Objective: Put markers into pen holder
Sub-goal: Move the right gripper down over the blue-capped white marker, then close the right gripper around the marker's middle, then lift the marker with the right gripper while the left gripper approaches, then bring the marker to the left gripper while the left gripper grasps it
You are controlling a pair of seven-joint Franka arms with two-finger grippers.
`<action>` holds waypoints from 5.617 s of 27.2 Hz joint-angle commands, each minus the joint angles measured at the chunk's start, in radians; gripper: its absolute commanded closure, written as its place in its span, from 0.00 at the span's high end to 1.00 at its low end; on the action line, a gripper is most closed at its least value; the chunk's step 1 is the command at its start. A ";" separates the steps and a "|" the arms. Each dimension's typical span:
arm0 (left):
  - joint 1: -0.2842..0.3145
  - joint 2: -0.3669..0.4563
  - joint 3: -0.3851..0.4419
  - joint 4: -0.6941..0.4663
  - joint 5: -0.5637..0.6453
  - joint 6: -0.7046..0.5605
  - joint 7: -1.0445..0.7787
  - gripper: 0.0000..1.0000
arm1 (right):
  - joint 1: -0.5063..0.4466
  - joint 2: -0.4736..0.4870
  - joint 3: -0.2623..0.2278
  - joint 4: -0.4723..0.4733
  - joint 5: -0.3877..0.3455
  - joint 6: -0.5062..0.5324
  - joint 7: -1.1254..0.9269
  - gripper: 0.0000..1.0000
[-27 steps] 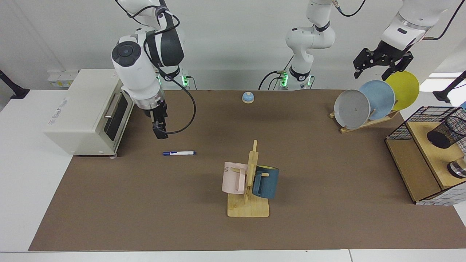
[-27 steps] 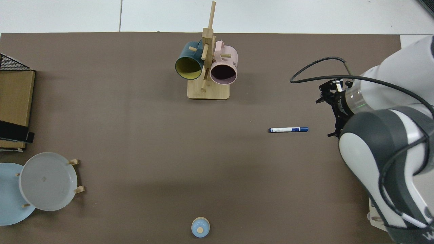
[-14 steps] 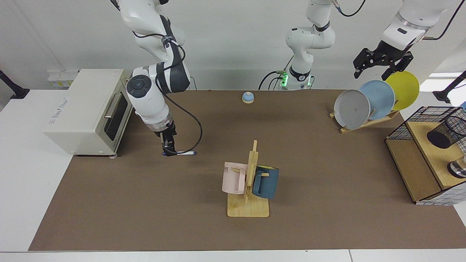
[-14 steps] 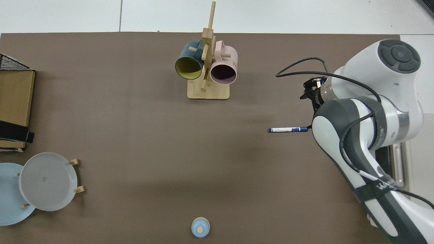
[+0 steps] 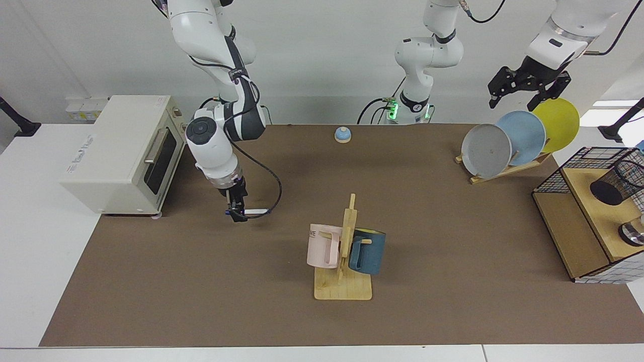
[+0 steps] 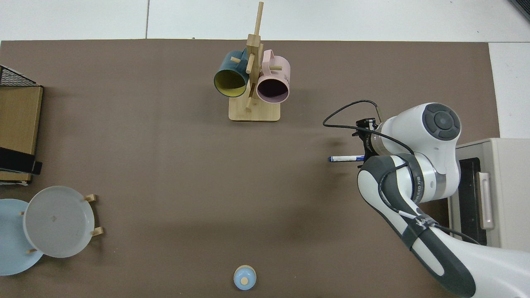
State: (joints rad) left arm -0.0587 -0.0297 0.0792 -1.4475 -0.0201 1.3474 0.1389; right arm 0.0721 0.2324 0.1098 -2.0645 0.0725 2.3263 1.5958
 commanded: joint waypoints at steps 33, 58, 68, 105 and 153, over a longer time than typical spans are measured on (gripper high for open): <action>0.005 -0.023 -0.007 -0.024 -0.014 -0.010 -0.007 1.00 | -0.035 0.033 0.001 -0.065 0.021 0.117 -0.129 0.49; 0.007 -0.023 -0.006 -0.024 -0.014 -0.010 -0.005 1.00 | -0.038 -0.113 0.001 0.027 0.021 -0.140 -0.128 0.00; 0.007 -0.024 -0.009 -0.024 -0.014 -0.019 -0.013 1.00 | -0.037 -0.235 -0.001 0.142 0.021 -0.367 -0.128 0.00; -0.010 -0.024 -0.280 -0.027 -0.050 0.027 0.474 0.96 | 0.279 -0.318 0.051 0.360 0.081 -0.581 0.334 0.00; -0.294 -0.078 -0.317 -0.367 -0.304 0.555 0.645 0.55 | 0.377 -0.232 0.067 0.409 0.086 -0.499 0.487 0.00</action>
State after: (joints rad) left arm -0.3358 -0.0987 -0.2513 -1.7944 -0.3089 1.8733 0.7930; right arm 0.4505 -0.0158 0.1740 -1.6745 0.1452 1.8140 2.0553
